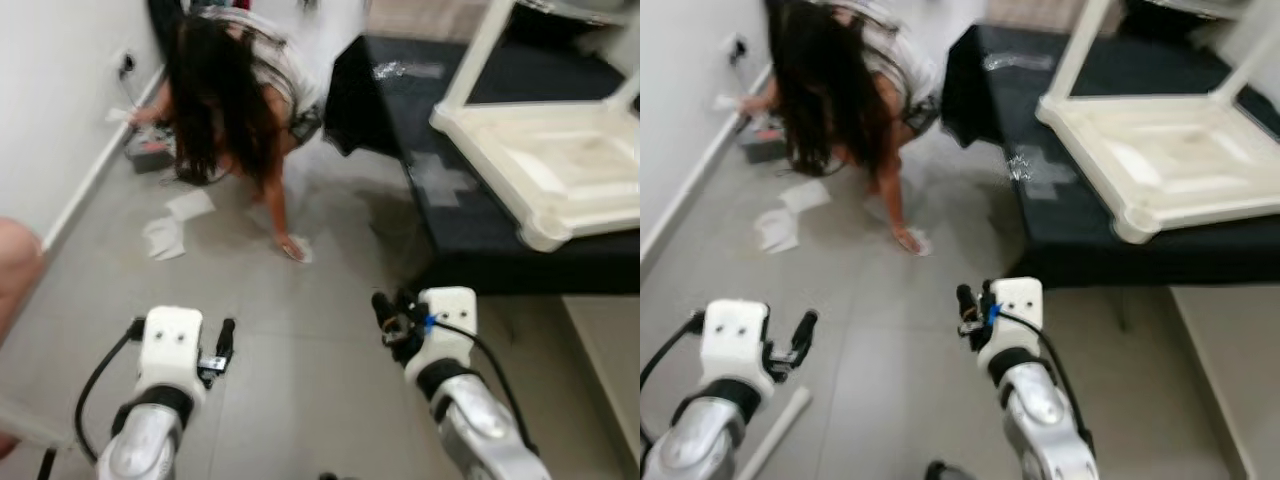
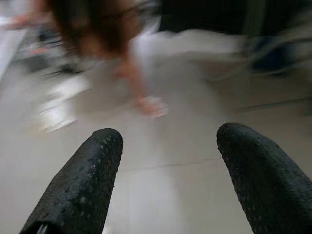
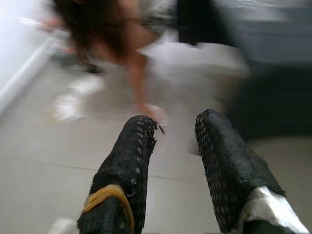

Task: Building children table

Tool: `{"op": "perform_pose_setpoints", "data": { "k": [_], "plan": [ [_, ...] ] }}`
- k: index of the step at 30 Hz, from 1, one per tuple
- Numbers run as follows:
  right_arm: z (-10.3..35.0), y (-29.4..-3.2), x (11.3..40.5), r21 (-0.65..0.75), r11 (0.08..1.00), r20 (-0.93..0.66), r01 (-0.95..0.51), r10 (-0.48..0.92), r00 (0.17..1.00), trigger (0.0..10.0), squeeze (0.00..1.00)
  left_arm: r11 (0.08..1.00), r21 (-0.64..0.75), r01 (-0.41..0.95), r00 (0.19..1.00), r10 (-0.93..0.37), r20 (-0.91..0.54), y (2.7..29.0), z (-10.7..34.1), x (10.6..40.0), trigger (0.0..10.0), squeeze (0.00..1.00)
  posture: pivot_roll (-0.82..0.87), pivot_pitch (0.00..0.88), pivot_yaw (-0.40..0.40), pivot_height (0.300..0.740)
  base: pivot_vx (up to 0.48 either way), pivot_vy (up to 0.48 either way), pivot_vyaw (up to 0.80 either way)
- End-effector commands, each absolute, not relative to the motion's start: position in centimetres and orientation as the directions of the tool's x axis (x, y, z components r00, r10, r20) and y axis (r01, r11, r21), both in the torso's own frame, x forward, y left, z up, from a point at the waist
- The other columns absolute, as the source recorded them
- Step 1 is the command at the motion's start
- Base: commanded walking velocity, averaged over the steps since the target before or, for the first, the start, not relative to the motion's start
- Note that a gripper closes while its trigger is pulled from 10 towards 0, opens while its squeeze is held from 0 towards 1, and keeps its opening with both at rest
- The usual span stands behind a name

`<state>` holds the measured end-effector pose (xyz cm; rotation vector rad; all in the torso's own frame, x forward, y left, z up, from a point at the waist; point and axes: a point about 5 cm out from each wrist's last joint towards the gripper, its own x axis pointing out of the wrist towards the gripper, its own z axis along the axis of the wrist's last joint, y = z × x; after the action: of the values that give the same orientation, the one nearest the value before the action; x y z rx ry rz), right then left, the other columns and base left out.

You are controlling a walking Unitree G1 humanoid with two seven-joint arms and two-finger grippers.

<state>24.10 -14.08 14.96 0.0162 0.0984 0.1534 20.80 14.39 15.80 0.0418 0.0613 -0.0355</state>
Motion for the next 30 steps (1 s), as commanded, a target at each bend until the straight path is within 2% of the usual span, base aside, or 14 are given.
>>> {"op": "perform_pose_setpoints", "data": {
  "k": [1,9,20,30],
  "plan": [
    [14.86,-13.71,23.74,0.028,0.986,-0.098,-0.164,0.166,0.981,10.0,0.0,0.999,0.043,0.032,0.995,-0.027,-0.094,14.63,15.12,20.46,10.0,0.0,0.04,0.214,-0.095,0.74,0.0,0.0,-0.8],
    [14.56,-13.73,23.53,0.001,0.987,-0.106,-0.163,0.162,0.981,10.0,0.0,0.999,0.041,0.031,0.994,-0.027,-0.108,14.82,14.79,20.26,10.0,0.0,0.04,0.215,-0.097,0.74,0.0,0.0,-0.8],
    [14.22,-14.05,23.67,-0.019,0.988,-0.115,-0.155,0.152,0.982,10.0,0.0,1.0,0.017,0.012,0.992,-0.009,-0.127,14.93,14.36,20.23,10.0,0.0,0.03,0.209,-0.093,0.74,0.0,0.0,0.0],
    [14.19,-14.06,23.73,-0.024,0.988,-0.113,-0.155,0.151,0.982,10.0,0.0,1.0,0.025,0.01,0.991,-0.007,-0.132,15.12,14.18,20.07,10.0,0.0,0.04,0.203,-0.099,0.74,0.0,0.403,0.0]
  ]
}}
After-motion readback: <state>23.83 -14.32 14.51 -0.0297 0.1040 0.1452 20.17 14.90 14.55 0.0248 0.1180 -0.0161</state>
